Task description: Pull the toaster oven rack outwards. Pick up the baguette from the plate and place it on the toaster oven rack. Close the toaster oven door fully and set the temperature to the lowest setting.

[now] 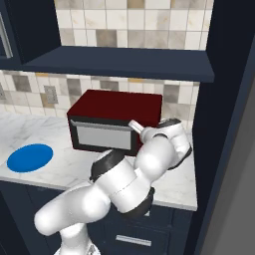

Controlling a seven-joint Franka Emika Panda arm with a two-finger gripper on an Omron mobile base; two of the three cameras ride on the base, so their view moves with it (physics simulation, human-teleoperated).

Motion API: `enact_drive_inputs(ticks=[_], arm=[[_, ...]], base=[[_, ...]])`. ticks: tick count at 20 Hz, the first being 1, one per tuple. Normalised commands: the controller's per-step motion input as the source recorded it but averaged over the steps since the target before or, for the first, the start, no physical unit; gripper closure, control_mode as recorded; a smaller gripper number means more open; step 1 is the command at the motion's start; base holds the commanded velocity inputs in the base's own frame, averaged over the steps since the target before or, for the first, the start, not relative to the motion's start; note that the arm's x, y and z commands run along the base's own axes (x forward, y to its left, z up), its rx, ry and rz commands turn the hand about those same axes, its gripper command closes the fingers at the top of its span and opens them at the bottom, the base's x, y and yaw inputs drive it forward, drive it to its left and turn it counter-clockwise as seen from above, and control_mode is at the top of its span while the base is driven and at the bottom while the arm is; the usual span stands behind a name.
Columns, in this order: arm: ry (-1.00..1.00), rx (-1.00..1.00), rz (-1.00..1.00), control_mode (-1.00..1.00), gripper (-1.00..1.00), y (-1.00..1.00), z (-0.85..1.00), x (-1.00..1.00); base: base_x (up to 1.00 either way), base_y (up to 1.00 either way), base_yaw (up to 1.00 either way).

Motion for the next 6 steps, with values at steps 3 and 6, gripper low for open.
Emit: enact_drive_inputs(ticks=[3,6], arm=[[-0.06,-0.68,0.14,-1.00,1.00,0.00,-0.25,0.39],[-0.07,-0.67,0.14,-1.00,1.00,0.00,-0.23,0.40]], base=[[0.00,0.00,0.00],[0.00,0.00,0.00]])
